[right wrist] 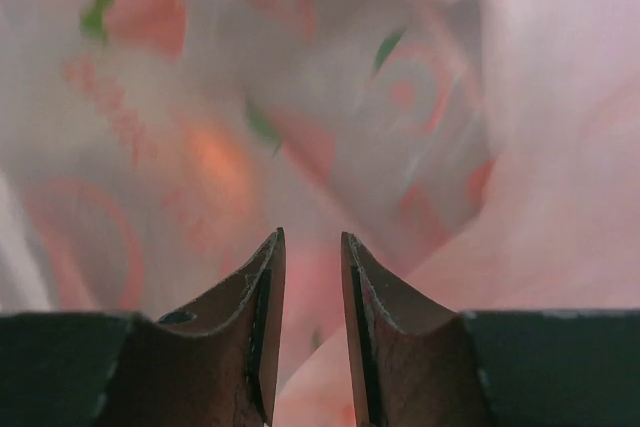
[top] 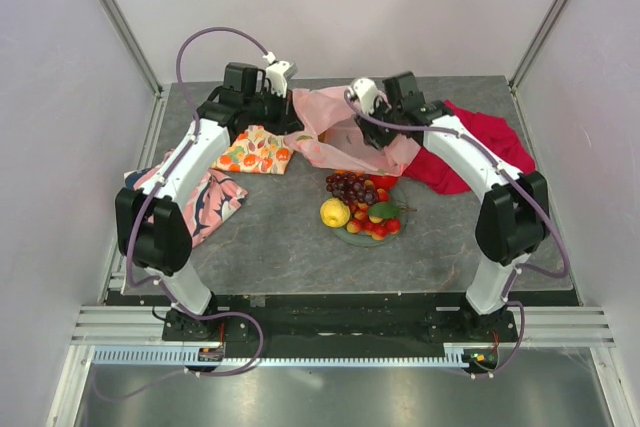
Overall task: Take the fake fruits out of the plastic bag
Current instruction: Adjust the plastic bag at the center of the board.
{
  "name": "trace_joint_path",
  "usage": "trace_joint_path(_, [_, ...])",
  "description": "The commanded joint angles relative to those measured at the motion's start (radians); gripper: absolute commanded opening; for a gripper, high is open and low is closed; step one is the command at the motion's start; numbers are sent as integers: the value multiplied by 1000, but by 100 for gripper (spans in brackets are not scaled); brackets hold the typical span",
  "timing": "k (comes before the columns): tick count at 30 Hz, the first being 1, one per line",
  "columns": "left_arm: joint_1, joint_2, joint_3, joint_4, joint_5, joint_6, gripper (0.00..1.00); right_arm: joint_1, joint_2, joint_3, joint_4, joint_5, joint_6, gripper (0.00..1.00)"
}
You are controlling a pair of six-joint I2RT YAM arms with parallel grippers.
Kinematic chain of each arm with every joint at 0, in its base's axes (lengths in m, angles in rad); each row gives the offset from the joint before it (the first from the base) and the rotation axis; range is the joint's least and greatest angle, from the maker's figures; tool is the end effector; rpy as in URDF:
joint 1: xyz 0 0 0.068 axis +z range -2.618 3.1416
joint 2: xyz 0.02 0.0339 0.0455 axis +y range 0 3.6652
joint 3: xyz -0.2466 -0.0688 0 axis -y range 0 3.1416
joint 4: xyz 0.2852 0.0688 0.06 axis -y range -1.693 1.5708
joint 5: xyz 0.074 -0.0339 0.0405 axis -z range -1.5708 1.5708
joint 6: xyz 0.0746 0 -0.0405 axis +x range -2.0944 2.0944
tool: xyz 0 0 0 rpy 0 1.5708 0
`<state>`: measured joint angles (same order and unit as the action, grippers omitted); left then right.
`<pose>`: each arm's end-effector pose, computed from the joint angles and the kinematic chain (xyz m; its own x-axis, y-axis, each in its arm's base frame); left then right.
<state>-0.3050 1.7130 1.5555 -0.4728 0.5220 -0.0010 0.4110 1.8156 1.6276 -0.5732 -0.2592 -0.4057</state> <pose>0.4257 -0.1730 0.2904 -0.5628 0.1763 -0.8076 0.6440 0.7060 -0.2947 0.4296 0.2081 0.2576 -0.3615 -0.5737 -0.7350 -0.7607 0.6373 -0.1233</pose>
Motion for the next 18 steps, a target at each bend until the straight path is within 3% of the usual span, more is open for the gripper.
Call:
trace_joint_path(1, [-6,-122,-66,-26,76,-2,2,8,-153,-156,-36,40,-53,36])
trace_joint_path(5, [-22,-173,-161,-61,47,82,2,8,-132,-126,2,40,-51,38])
trace_joint_path(12, [-36,-167,-178,-58,-69,130,1,6,149,164,-11,83,-18,59])
trace_joint_path(18, [-40,-150,-184,-59,-109,144,2,6,315,330,-30,17,2,59])
